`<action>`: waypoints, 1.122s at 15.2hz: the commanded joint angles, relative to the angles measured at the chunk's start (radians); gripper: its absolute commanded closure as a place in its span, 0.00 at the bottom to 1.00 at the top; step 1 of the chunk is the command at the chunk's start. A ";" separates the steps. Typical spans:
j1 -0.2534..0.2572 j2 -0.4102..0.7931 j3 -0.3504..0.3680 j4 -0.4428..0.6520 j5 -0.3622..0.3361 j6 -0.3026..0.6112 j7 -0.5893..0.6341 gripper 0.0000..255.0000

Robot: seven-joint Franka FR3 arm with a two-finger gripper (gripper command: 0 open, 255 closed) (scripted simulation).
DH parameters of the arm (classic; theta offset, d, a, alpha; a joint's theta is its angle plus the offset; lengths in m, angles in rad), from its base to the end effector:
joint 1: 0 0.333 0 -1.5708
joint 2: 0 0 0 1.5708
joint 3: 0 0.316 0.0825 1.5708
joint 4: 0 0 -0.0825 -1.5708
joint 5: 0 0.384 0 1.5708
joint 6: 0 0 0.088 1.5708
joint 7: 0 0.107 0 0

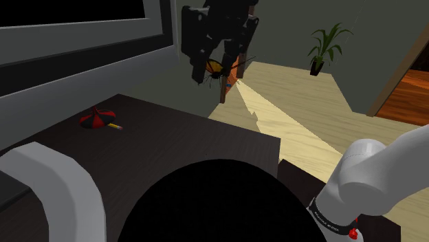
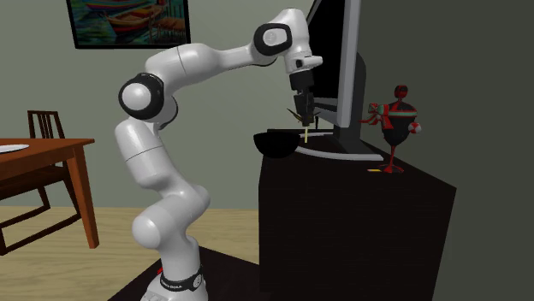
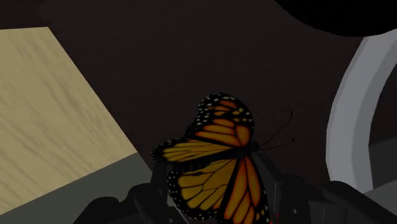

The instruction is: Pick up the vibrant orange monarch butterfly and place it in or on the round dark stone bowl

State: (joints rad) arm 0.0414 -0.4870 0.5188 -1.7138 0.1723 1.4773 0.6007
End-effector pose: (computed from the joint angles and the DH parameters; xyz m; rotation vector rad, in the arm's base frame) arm 0.2871 0.2945 0.7403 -3.0816 0.0565 -0.3001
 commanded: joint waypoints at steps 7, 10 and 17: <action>0.032 -0.028 0.148 0.025 0.045 -0.022 0.184 1.00; 0.035 -0.019 0.217 0.056 0.055 -0.031 0.260 1.00; 0.034 -0.012 0.340 0.065 0.073 -0.006 0.380 1.00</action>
State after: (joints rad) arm 0.0721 -0.4923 0.8573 -1.6328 0.2412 1.4601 0.9782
